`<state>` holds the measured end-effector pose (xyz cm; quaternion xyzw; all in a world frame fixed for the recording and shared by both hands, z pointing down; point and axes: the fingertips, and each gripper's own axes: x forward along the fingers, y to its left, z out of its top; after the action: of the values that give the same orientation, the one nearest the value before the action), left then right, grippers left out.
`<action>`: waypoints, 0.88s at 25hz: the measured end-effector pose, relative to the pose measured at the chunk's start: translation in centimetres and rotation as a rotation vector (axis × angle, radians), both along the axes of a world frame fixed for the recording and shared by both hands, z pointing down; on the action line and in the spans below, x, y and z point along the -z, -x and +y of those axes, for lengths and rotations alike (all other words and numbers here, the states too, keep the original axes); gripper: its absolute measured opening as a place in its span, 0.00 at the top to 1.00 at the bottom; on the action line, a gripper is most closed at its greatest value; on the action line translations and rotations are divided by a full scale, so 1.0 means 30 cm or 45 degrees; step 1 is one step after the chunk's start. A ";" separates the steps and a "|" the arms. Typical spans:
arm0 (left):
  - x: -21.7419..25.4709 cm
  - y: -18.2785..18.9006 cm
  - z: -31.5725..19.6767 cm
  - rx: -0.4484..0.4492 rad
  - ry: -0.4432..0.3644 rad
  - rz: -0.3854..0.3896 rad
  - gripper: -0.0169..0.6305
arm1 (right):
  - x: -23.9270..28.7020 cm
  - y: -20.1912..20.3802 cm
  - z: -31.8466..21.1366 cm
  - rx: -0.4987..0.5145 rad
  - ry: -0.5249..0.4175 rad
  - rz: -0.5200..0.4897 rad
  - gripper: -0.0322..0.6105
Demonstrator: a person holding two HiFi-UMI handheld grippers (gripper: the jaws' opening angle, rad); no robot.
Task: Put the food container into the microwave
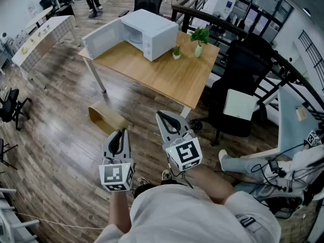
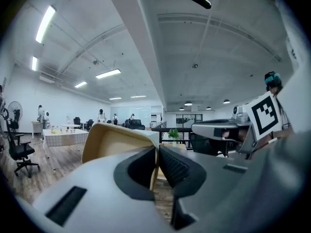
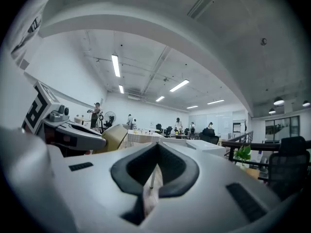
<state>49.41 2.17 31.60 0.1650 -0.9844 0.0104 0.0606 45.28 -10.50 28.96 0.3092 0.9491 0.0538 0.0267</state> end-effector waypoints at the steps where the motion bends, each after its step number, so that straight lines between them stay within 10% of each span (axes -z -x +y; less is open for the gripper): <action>1: -0.001 -0.005 0.007 0.006 -0.004 -0.001 0.92 | -0.001 -0.004 0.009 0.001 -0.004 0.000 0.95; 22: -0.104 -0.203 0.338 0.009 -0.061 0.059 0.92 | -0.171 -0.191 0.458 0.234 -0.067 0.126 0.95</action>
<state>55.50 12.30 34.72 0.1629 -0.9833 -0.0174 0.0793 51.00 3.23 34.08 0.3978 0.9152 0.0607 -0.0235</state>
